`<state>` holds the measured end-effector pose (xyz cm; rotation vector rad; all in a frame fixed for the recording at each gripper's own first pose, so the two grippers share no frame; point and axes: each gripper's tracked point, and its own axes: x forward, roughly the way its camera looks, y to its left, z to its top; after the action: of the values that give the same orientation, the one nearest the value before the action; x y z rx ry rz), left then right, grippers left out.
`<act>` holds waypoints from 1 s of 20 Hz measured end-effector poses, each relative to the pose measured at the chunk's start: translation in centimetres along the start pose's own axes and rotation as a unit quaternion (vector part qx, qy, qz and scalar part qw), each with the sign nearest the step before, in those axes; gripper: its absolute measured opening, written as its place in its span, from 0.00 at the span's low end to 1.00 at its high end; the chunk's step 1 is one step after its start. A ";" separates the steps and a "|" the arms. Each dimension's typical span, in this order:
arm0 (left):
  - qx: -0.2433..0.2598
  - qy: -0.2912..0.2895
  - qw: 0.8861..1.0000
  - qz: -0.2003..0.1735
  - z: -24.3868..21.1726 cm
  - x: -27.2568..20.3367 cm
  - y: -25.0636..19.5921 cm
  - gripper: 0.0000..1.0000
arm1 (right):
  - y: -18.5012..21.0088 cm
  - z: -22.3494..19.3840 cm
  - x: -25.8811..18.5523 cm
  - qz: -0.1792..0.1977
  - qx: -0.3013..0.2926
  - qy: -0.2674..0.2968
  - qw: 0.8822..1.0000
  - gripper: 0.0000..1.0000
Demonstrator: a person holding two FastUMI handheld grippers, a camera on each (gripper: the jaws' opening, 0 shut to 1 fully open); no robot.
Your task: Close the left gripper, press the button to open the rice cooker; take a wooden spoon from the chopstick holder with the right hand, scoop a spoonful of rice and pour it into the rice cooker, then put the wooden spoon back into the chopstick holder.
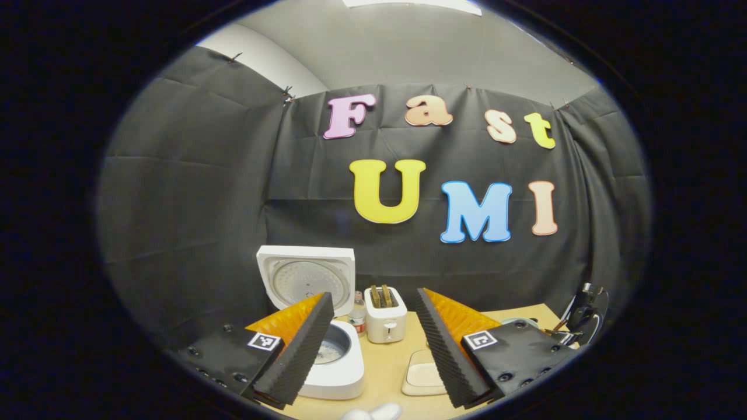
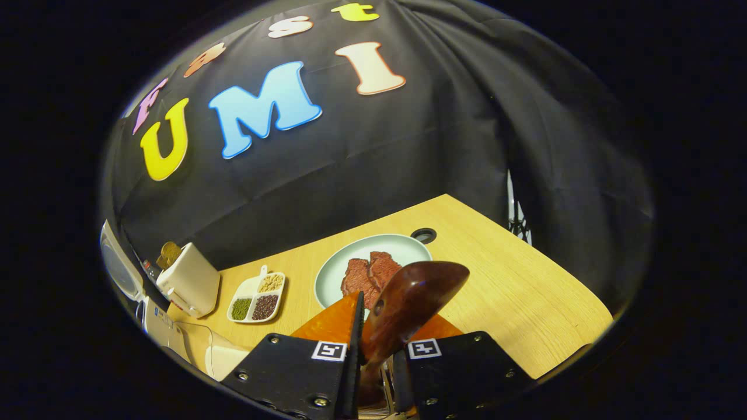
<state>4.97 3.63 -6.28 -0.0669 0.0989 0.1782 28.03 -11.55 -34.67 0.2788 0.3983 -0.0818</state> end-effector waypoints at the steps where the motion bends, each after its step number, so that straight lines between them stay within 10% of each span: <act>1: 0.001 0.000 1.000 0.001 -0.1 0.0 0.0 0.98 | 0.4 0.7 -0.6 0.002 -0.007 -0.001 1.000 0.24; 11: 0.004 -0.011 1.000 0.002 0.0 -0.5 2.2 0.96 | 4.5 7.5 -5.7 0.015 -0.077 -0.062 0.995 0.24; 20: 0.012 -0.005 1.000 0.007 -1.5 -1.4 7.2 0.96 | 15.8 14.1 -13.0 0.058 -0.128 -0.124 0.982 0.24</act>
<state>2.18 10.30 -8.05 -0.0408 0.0910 0.1914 23.43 -0.08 -13.13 0.0354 0.1414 0.0492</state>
